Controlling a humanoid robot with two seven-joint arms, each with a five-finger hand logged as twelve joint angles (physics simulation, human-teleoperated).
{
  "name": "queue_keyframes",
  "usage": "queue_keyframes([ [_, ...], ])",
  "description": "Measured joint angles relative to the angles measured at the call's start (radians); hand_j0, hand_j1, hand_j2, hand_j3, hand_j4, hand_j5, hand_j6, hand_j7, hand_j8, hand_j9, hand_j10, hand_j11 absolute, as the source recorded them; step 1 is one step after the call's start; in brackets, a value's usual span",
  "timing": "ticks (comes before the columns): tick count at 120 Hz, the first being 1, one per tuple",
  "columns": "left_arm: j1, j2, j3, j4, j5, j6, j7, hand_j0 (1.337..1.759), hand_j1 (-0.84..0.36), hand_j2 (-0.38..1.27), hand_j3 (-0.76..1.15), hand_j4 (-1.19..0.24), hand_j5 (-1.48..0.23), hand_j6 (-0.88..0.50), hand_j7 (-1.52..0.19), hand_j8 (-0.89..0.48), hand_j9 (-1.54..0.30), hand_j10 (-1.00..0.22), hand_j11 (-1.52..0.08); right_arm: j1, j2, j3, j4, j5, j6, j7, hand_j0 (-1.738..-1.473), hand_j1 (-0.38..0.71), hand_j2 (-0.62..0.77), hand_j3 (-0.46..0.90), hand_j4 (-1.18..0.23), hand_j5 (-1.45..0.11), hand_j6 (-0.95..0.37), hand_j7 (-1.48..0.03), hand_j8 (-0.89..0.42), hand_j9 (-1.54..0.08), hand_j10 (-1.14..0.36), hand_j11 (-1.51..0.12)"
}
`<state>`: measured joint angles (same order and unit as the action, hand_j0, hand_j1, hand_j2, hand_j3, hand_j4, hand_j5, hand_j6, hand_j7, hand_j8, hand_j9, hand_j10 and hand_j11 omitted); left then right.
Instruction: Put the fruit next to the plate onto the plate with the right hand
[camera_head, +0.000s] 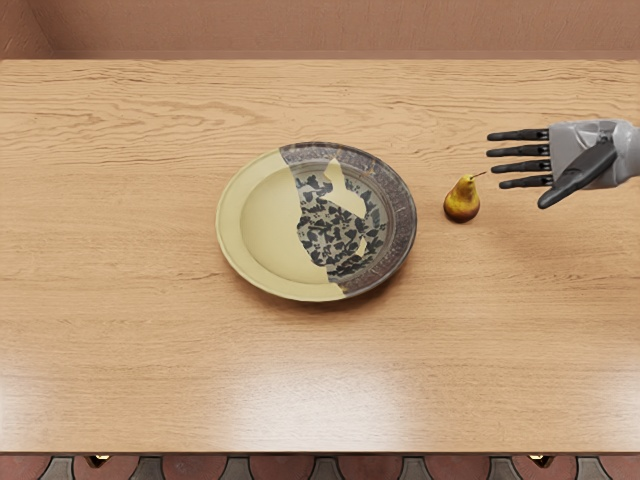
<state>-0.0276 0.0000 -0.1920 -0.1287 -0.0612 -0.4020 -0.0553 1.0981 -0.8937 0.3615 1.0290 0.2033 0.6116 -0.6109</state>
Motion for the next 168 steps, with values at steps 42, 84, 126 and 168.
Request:
queue_keyframes([
  [42,0.0,0.0,-0.002,0.0,0.0,0.0,0.0,1.658,0.33,0.0,0.0,-0.01,-0.02,-0.01,-0.02,-0.01,-0.02,-0.01,-0.02,0.012,0.013,0.014,-0.006,-0.056,0.0,0.0,-1.658,-0.35,0.0,0.0,0.0,0.0,0.0,0.0,0.0,0.0,0.0,0.0],
  [84,-0.036,0.0,-0.003,0.0,0.0,0.0,0.0,1.658,0.33,0.0,0.0,-0.01,-0.02,-0.01,-0.02,-0.01,-0.02,-0.01,-0.02,0.088,0.065,0.015,-0.03,-0.343,0.0,0.0,-1.658,-0.35,0.0,0.0,0.0,0.0,0.0,0.0,0.0,0.0,0.0,0.0],
  [126,-0.049,0.0,-0.002,0.0,0.0,0.0,0.0,1.658,0.33,0.0,0.0,-0.01,-0.02,-0.01,-0.02,-0.01,-0.02,-0.01,-0.02,0.123,0.099,0.004,-0.041,-0.56,0.0,0.0,-1.658,-0.35,0.0,0.0,0.0,0.0,0.0,0.0,0.0,0.0,0.0,0.0],
  [168,-0.049,0.0,-0.006,0.0,0.0,0.0,0.0,1.658,0.33,0.0,0.0,-0.01,-0.02,-0.01,-0.02,-0.01,-0.02,-0.01,-0.02,0.117,0.214,-0.003,-0.044,-0.784,-0.136,0.0,-1.658,-0.35,0.0,0.0,0.0,0.0,0.0,0.0,0.0,0.0,0.0,0.0],
])
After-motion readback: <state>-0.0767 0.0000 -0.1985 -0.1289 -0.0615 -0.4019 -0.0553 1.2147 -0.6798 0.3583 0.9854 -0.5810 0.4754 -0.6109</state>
